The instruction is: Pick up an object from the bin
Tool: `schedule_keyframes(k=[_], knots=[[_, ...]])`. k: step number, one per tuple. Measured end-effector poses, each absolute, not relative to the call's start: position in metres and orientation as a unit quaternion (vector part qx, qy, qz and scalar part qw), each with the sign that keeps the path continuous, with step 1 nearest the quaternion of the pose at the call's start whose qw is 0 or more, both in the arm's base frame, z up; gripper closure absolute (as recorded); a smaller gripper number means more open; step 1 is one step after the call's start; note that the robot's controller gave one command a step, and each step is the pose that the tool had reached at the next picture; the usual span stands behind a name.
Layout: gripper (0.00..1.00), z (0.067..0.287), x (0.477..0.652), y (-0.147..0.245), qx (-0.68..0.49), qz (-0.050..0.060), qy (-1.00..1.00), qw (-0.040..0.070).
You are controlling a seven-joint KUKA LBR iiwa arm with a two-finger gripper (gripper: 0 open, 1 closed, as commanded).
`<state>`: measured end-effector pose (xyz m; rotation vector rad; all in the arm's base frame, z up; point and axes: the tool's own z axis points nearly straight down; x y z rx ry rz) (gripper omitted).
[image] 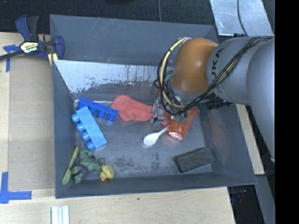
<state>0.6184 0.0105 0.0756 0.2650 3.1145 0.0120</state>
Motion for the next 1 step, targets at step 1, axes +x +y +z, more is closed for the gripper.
schedule_keyframes(k=[1], knots=[[1.0,0.0821,0.6135,0.0092,0.076,0.004,0.997,0.007]])
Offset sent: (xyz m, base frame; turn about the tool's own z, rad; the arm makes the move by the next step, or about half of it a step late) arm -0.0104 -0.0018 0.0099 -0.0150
